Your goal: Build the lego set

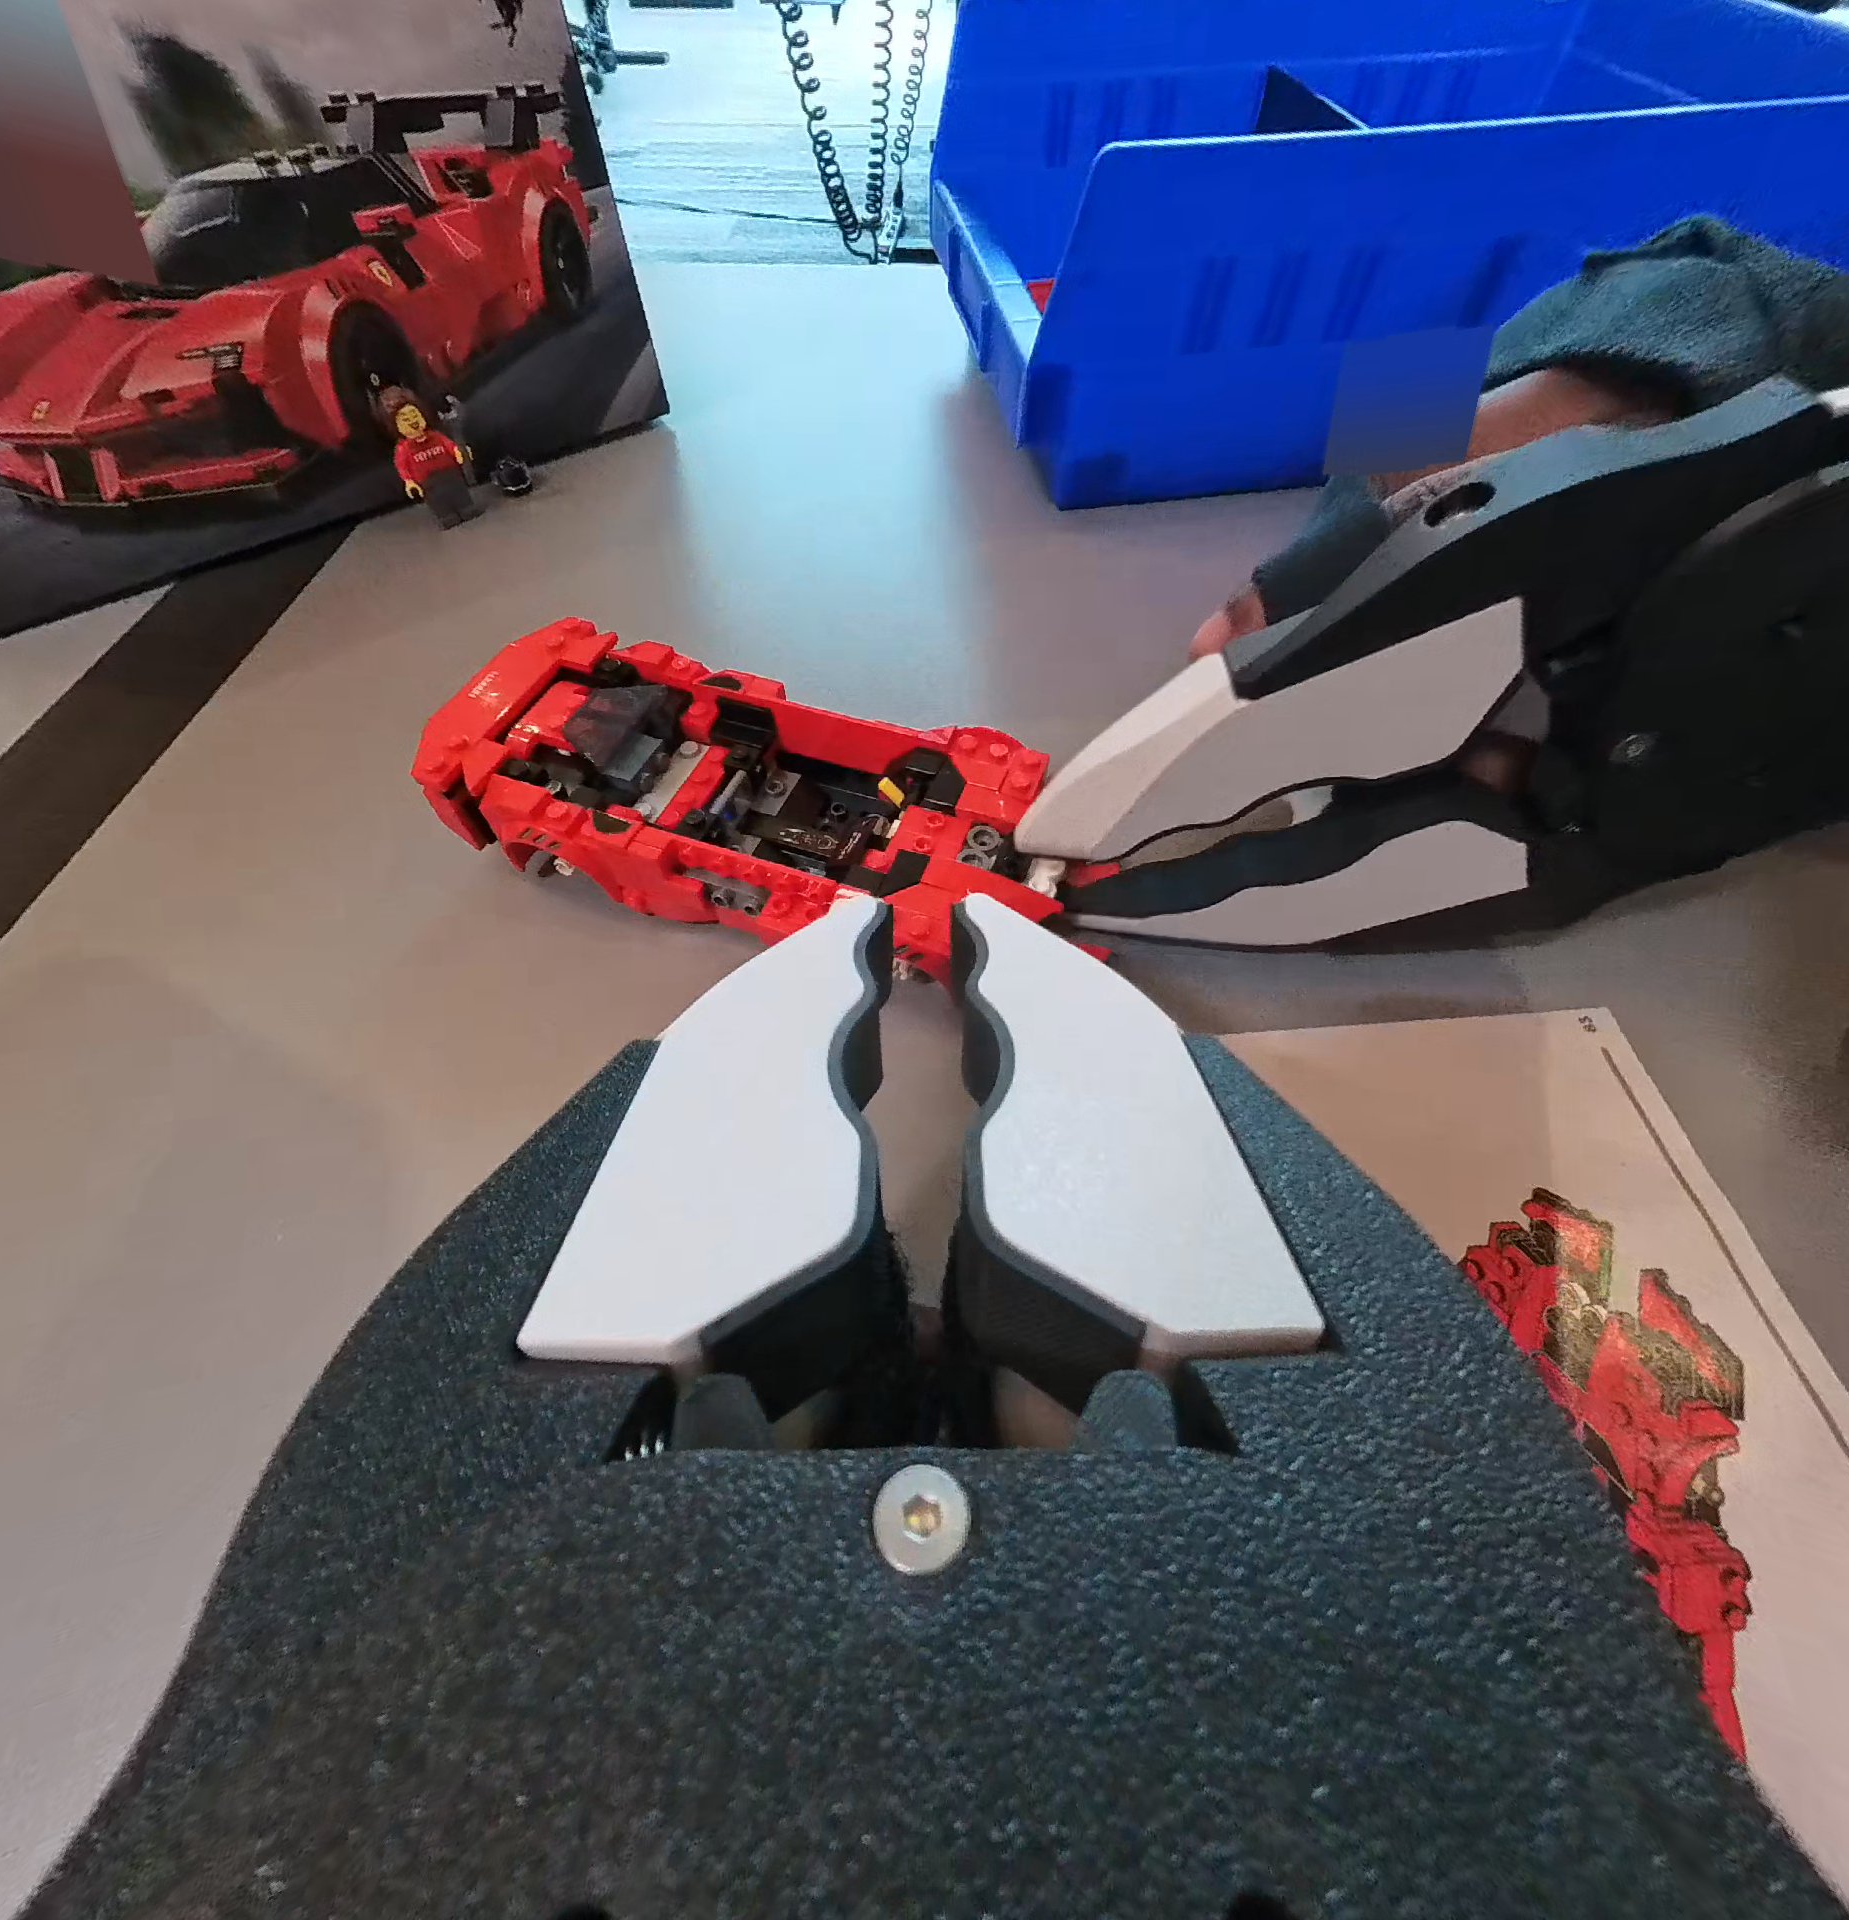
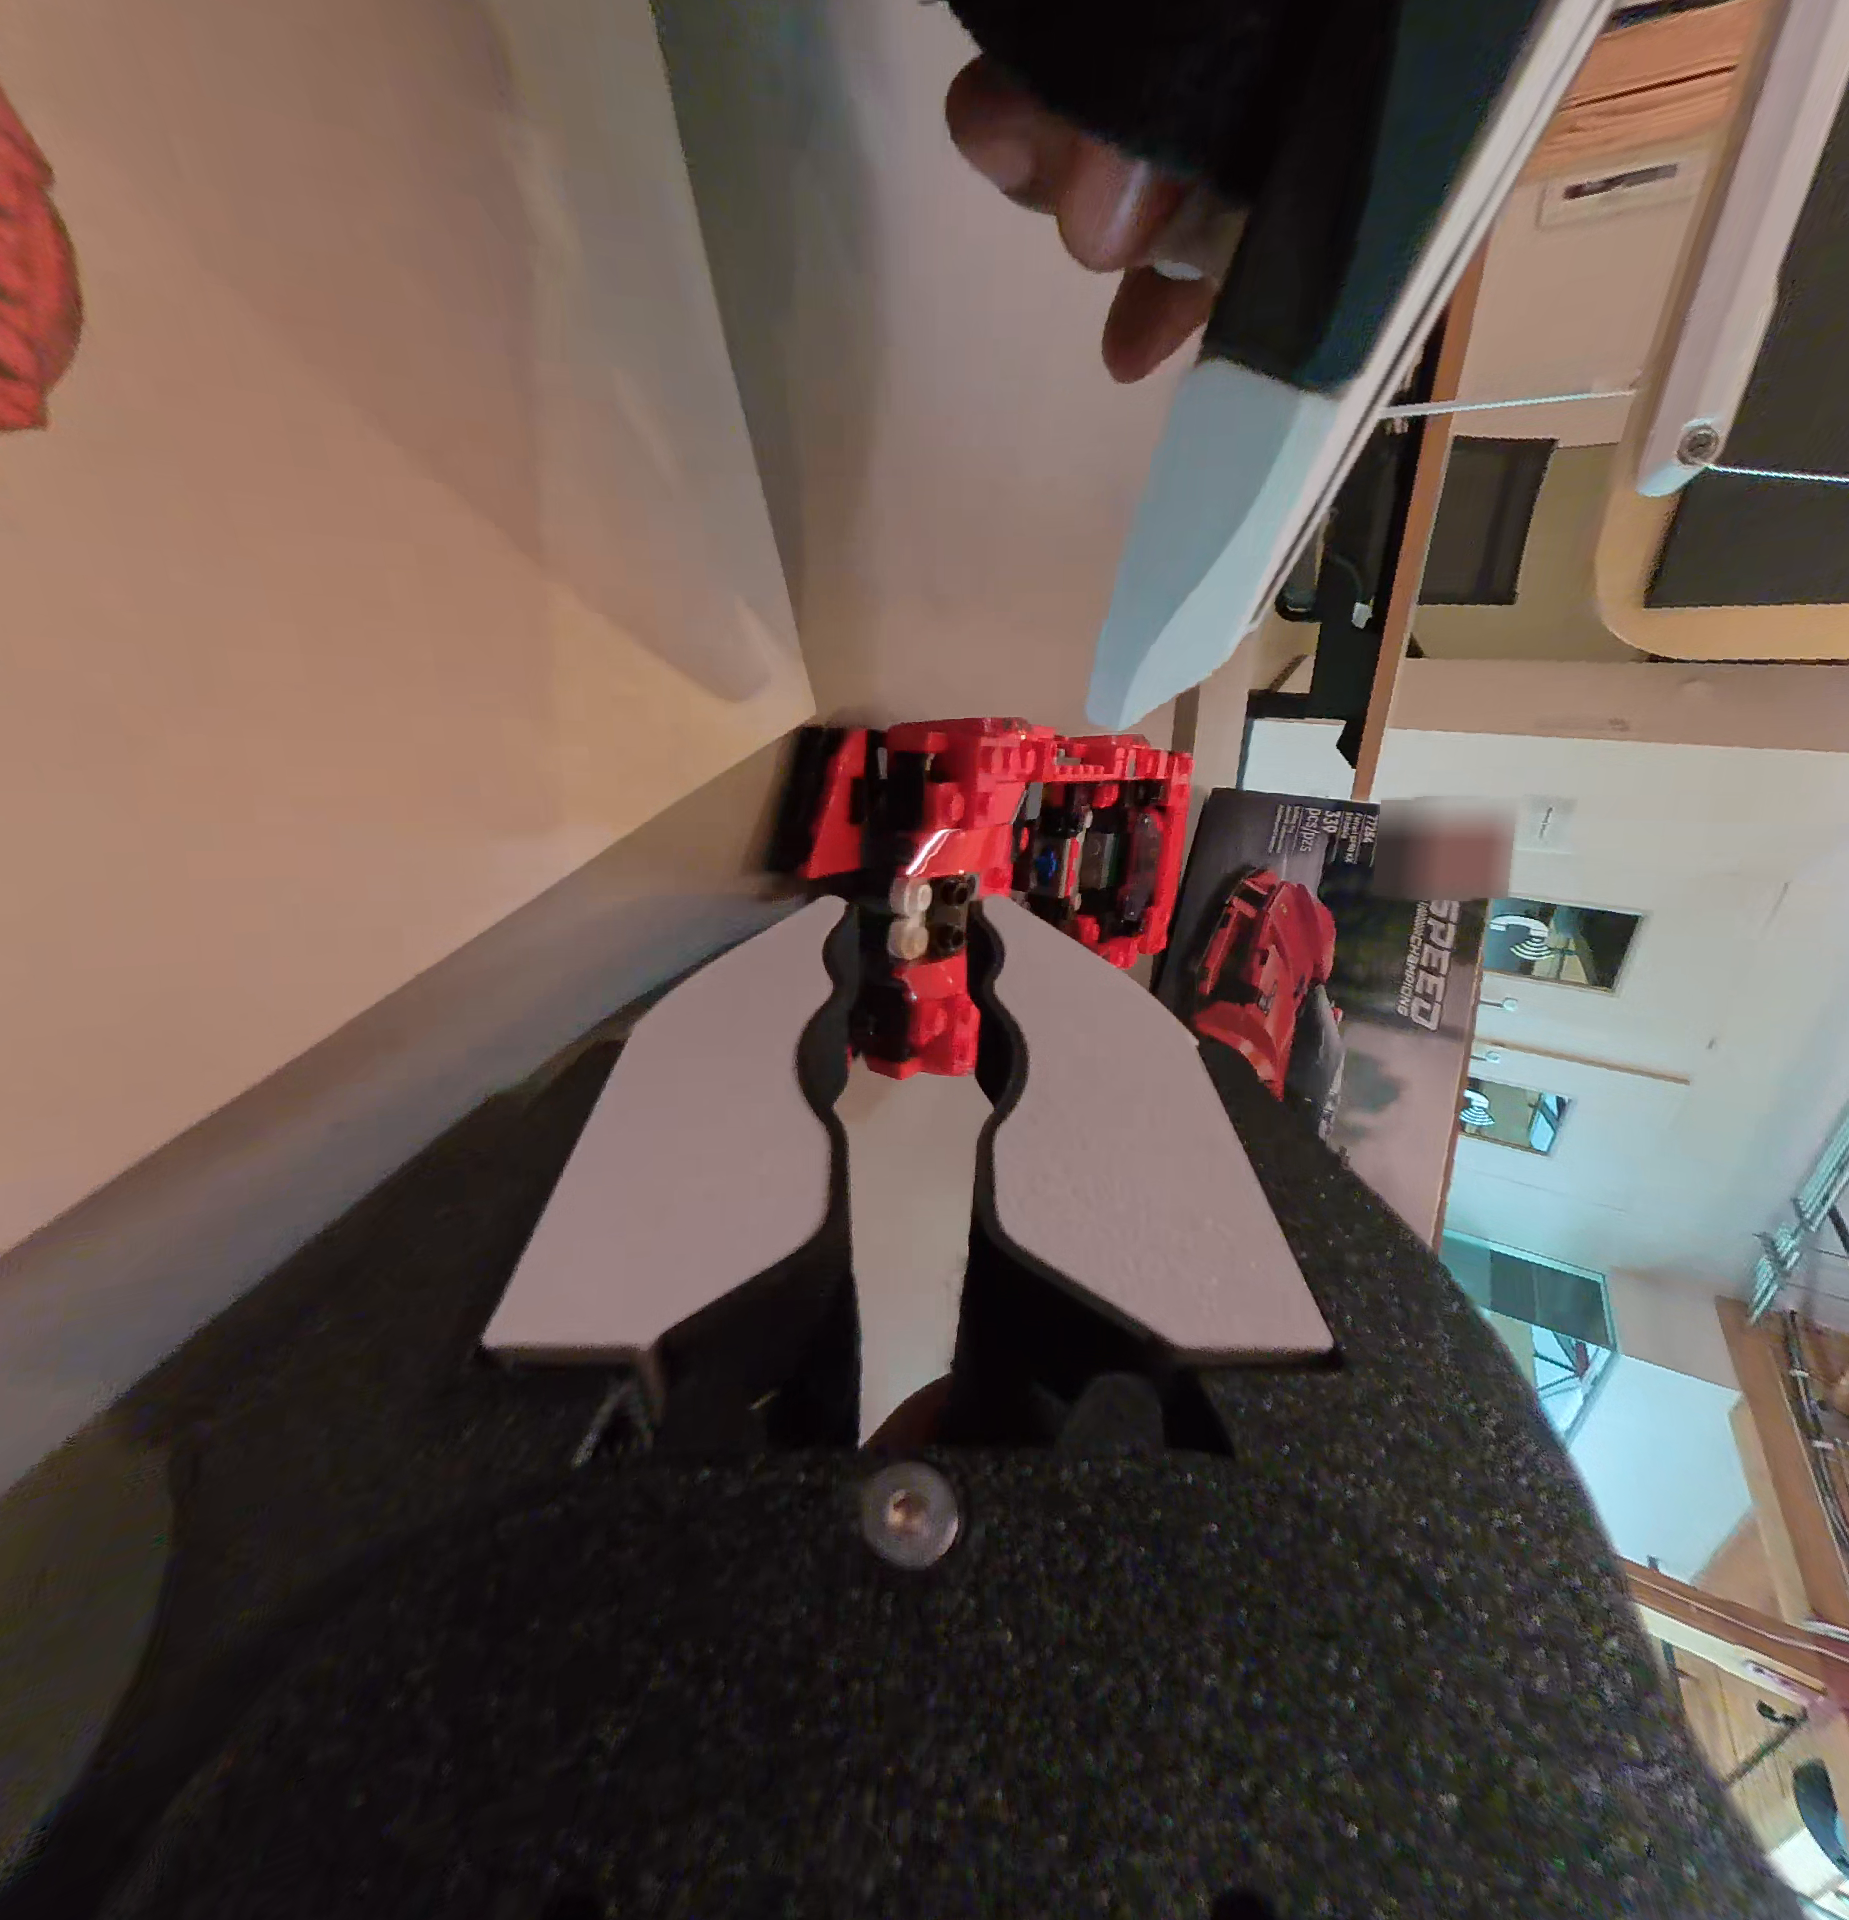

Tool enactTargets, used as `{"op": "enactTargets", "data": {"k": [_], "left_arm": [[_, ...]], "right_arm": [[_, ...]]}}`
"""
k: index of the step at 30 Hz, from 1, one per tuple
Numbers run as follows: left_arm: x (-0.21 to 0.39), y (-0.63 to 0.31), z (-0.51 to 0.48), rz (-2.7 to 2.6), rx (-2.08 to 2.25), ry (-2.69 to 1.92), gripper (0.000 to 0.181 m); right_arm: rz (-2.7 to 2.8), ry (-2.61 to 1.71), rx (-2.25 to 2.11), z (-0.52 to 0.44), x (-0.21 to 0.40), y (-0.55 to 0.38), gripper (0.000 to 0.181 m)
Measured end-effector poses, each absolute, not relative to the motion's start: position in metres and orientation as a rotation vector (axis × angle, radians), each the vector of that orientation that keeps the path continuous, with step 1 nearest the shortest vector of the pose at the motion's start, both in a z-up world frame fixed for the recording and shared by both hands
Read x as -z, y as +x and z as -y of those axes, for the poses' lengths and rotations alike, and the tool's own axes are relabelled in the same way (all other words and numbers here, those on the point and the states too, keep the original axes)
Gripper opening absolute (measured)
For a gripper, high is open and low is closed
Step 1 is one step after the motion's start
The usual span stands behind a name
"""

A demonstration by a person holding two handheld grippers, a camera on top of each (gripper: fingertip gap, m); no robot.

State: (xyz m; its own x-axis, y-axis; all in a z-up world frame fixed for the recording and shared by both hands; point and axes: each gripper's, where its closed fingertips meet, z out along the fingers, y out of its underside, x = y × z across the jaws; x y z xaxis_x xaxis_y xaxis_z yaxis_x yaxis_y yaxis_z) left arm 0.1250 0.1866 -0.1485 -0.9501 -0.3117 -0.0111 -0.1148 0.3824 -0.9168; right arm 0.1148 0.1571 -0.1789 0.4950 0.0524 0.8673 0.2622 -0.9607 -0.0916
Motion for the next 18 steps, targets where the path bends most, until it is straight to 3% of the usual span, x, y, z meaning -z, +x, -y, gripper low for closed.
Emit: {"op": "enactTargets", "data": {"k": [18], "left_arm": [[0.15, 0.123, -0.185, -2.472, 1.598, -0.361, 0.009]], "right_arm": [[0.344, -2.611, 1.491, -0.144, 0.179, 0.13, 0.015]]}}
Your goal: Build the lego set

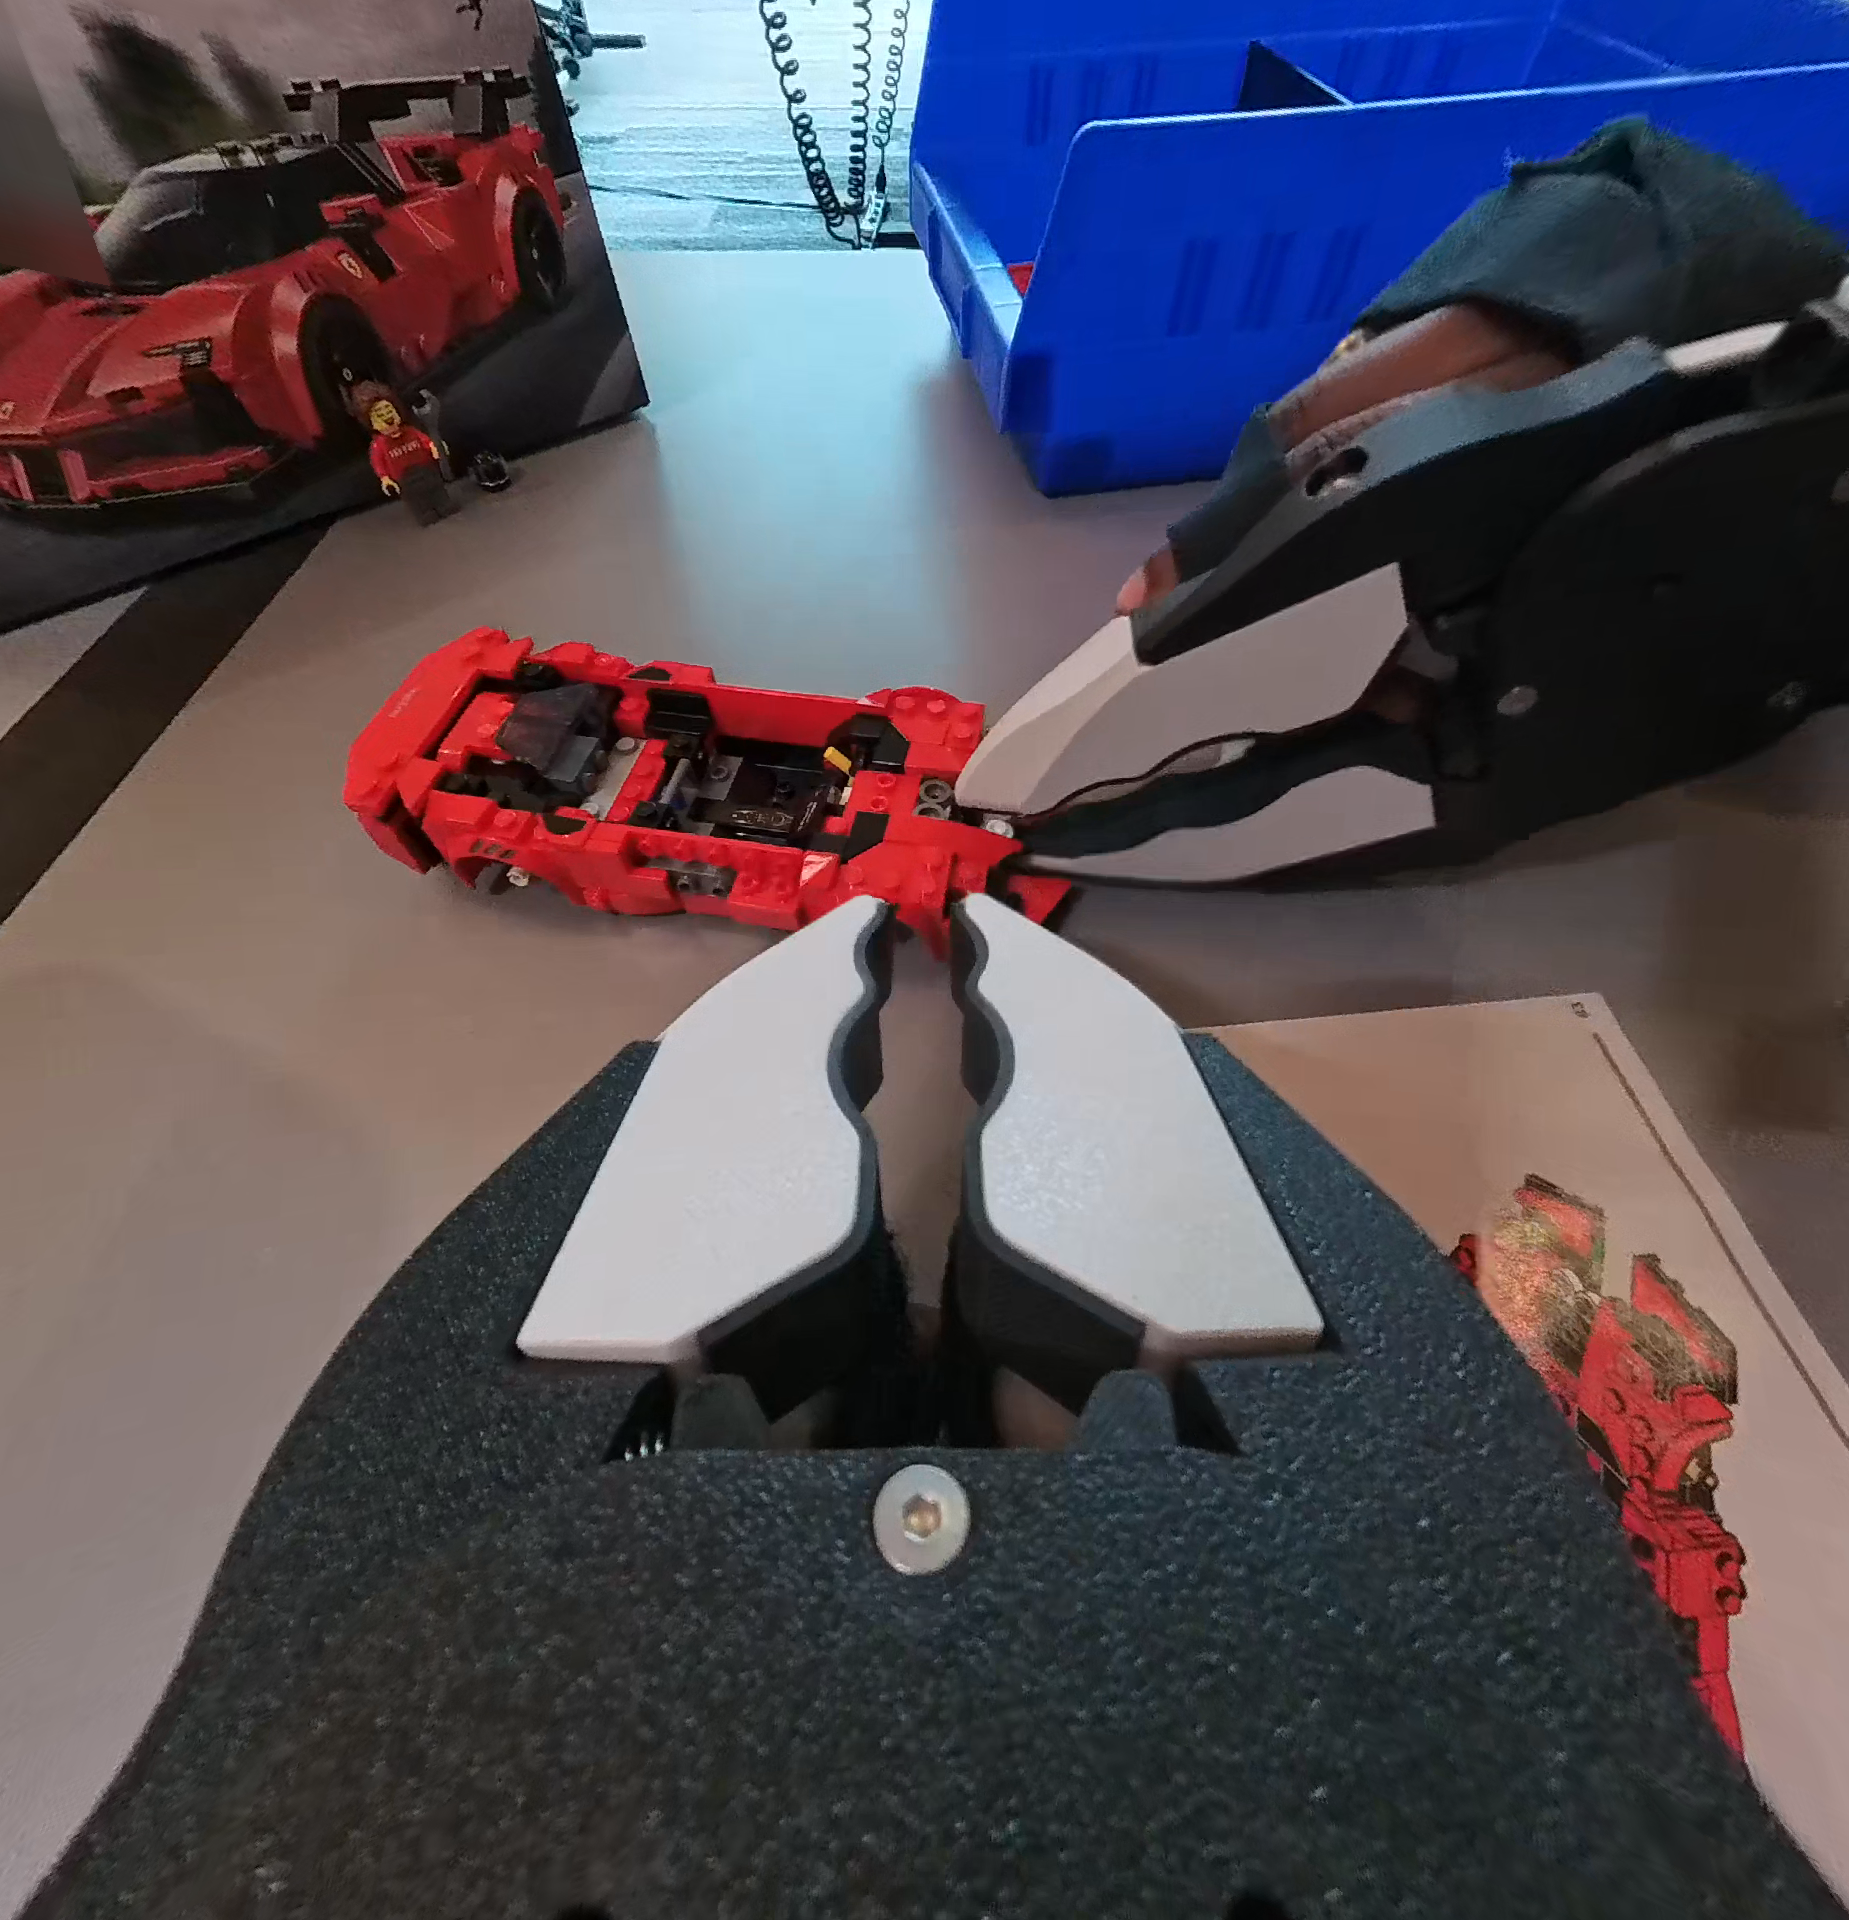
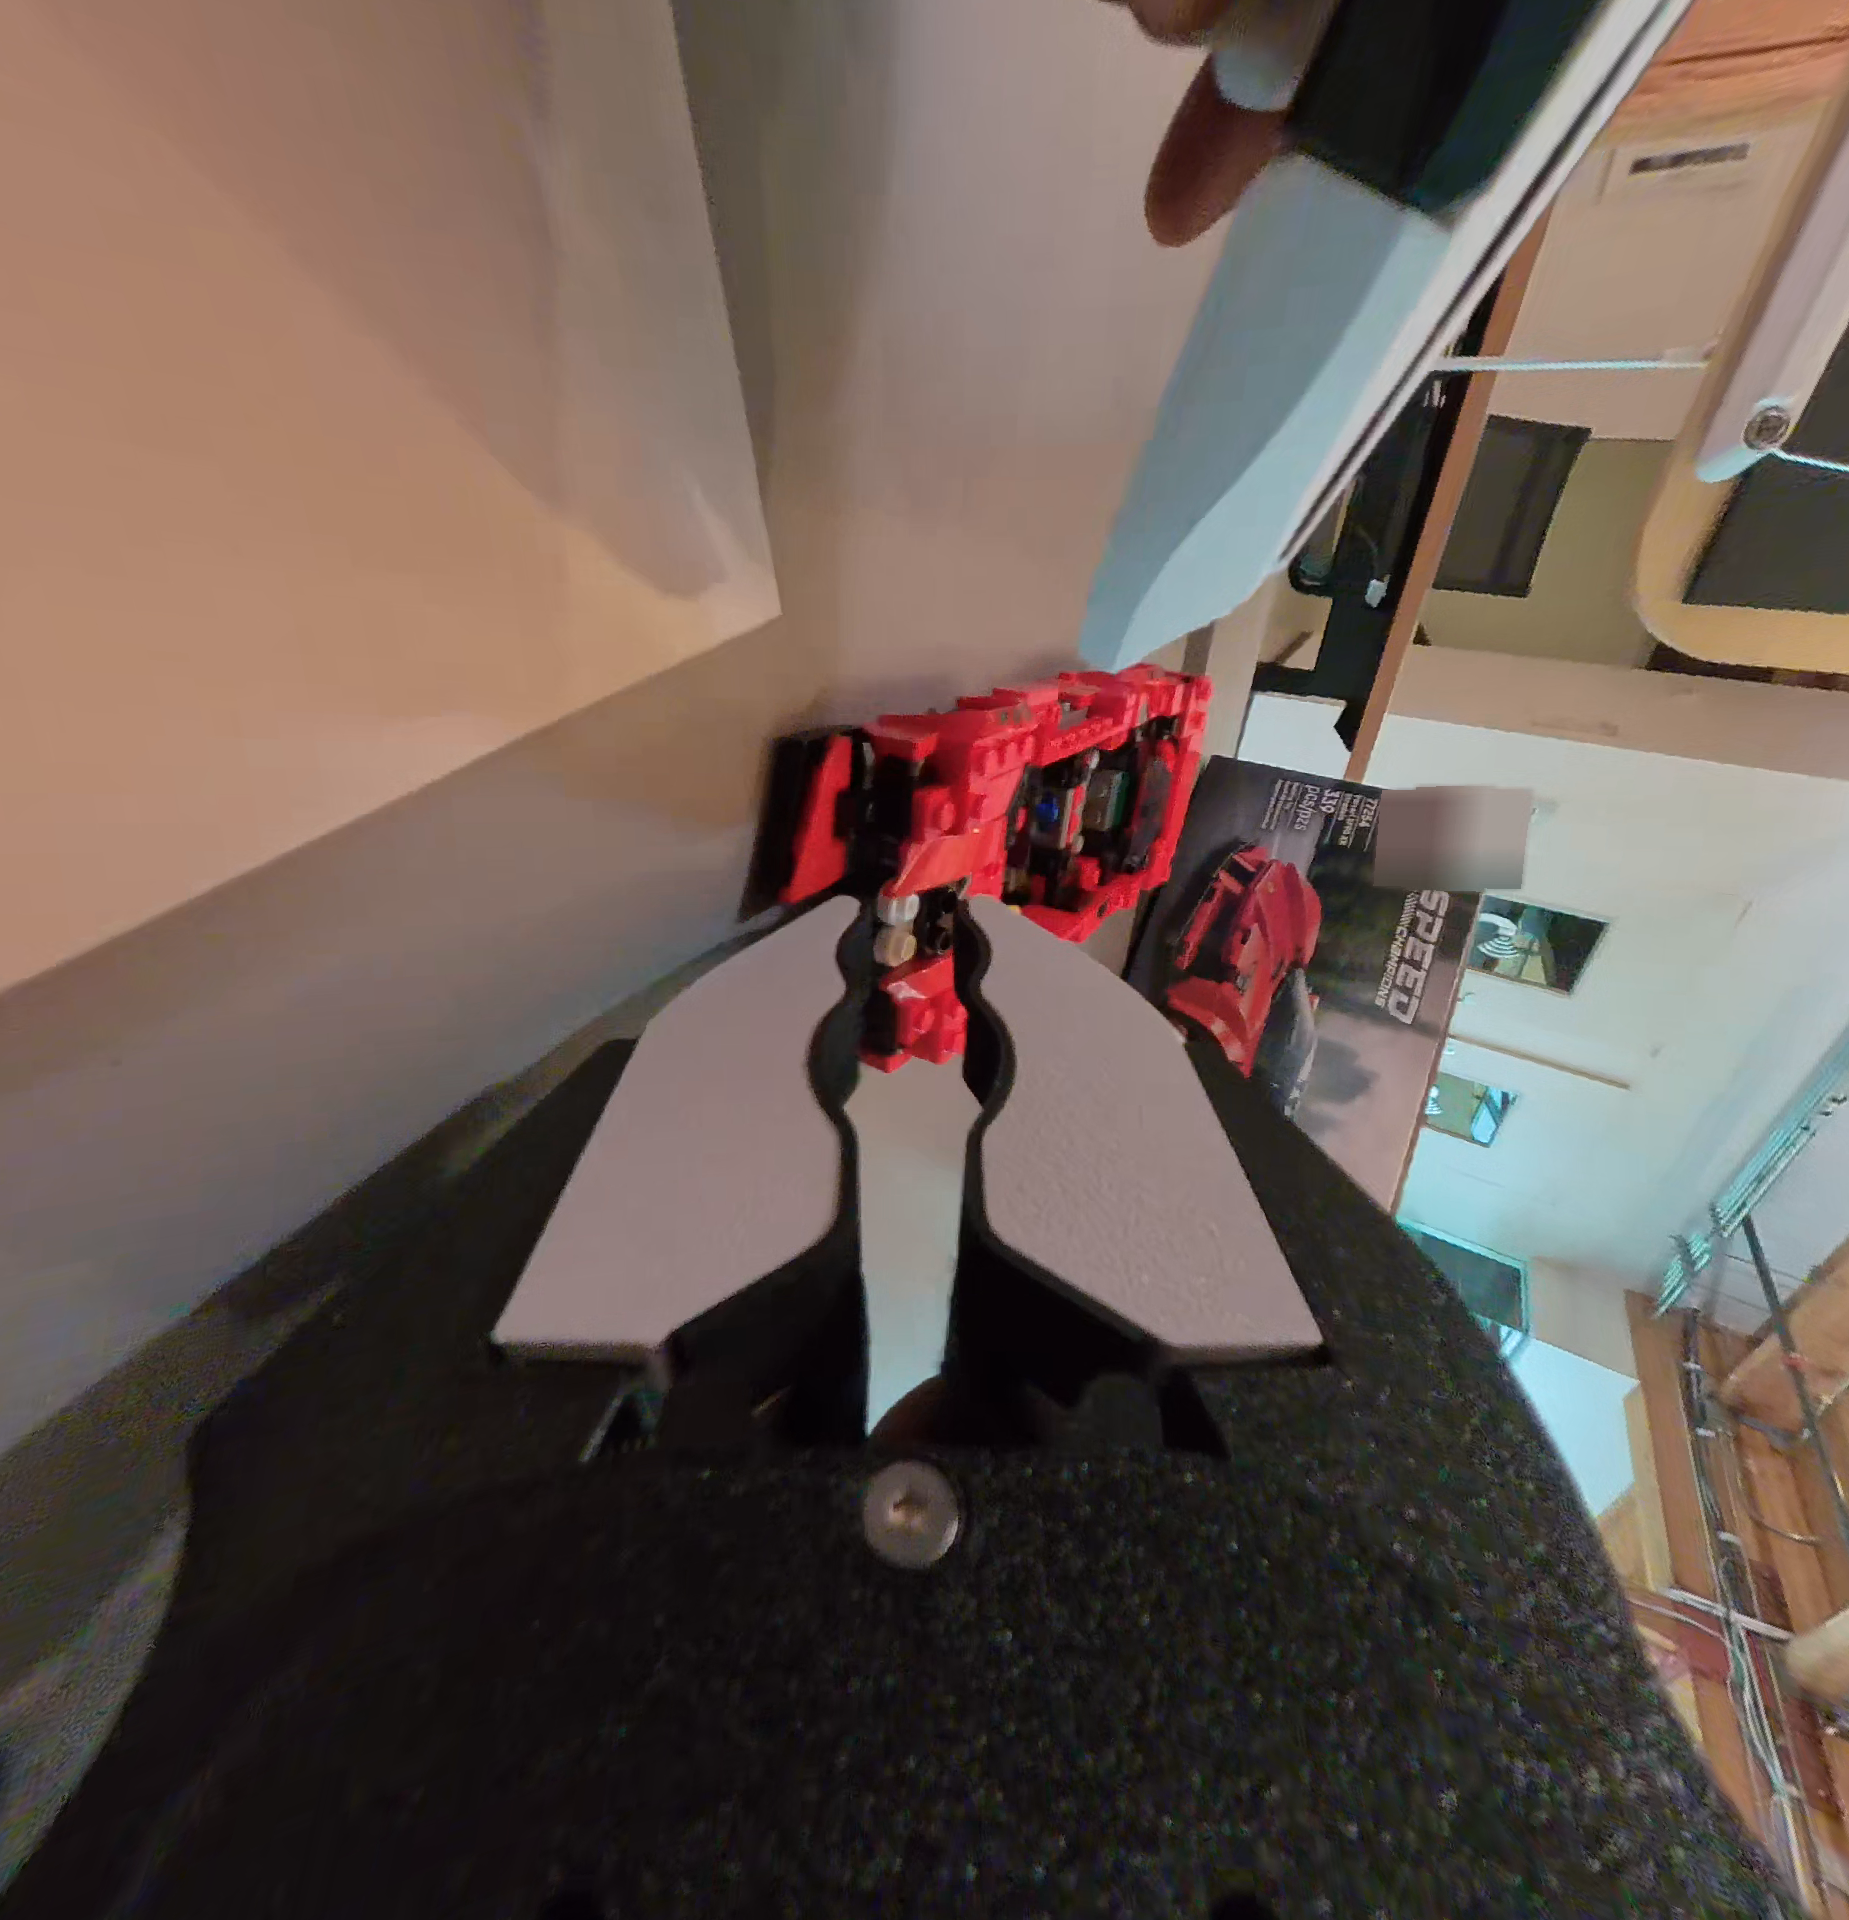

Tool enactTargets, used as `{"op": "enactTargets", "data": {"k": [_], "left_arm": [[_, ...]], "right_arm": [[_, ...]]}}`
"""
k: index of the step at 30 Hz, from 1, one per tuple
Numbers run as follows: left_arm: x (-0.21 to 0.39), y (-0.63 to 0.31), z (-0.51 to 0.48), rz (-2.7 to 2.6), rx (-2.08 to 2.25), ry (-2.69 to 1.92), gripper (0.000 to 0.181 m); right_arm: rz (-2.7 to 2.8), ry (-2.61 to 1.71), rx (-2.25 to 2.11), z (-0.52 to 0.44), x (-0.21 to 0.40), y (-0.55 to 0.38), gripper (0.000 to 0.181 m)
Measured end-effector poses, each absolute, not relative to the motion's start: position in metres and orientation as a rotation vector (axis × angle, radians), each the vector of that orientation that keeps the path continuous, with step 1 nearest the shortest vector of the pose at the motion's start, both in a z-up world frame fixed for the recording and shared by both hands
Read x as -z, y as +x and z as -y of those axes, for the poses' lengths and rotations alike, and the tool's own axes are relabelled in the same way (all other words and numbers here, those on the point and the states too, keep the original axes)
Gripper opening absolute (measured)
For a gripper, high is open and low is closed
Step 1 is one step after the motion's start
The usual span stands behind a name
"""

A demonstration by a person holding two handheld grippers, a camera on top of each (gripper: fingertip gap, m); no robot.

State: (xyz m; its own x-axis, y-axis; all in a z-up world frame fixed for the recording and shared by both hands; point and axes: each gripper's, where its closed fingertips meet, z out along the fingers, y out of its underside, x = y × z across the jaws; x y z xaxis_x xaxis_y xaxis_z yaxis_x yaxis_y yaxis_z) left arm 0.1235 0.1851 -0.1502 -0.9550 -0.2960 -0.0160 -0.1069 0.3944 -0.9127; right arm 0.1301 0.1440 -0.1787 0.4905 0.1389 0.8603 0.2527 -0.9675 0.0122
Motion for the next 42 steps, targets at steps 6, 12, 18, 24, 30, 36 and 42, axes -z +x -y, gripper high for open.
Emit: {"op": "enactTargets", "data": {"k": [6, 12, 18, 24, 30, 36, 42], "left_arm": [[0.15, 0.123, -0.185, -2.474, 1.603, -0.357, 0.009], [0.151, 0.124, -0.185, -2.477, 1.599, -0.358, 0.009], [0.151, 0.124, -0.185, -2.475, 1.6, -0.362, 0.01], [0.149, 0.129, -0.187, -2.443, 1.606, -0.407, 0.013], [0.117, 0.147, -0.222, -2.197, 1.521, -0.816, 0.071], [0.091, 0.112, -0.3, -1.918, 1.121, -1.19, 0.146], [0.083, 0.035, -0.354, -1.56, 1.033, -1.45, 0.146]], "right_arm": [[0.35, -2.658, 1.368, -0.142, 0.179, 0.133, 0.014], [0.267, -2.655, 1.247, -0.143, 0.177, 0.133, 0.018], [0.015, -2.553, 0.916, -0.148, 0.168, 0.122, 0.024], [-0.541, -2.198, 0.444, -0.146, 0.132, 0.116, 0.032], [-0.851, -1.869, 0.559, -0.126, 0.11, 0.121, 0.075], [-1.047, -1.855, 0.778, -0.103, 0.109, 0.107, 0.138], [-1.143, -1.754, 0.888, -0.092, 0.098, 0.083, 0.148]]}}
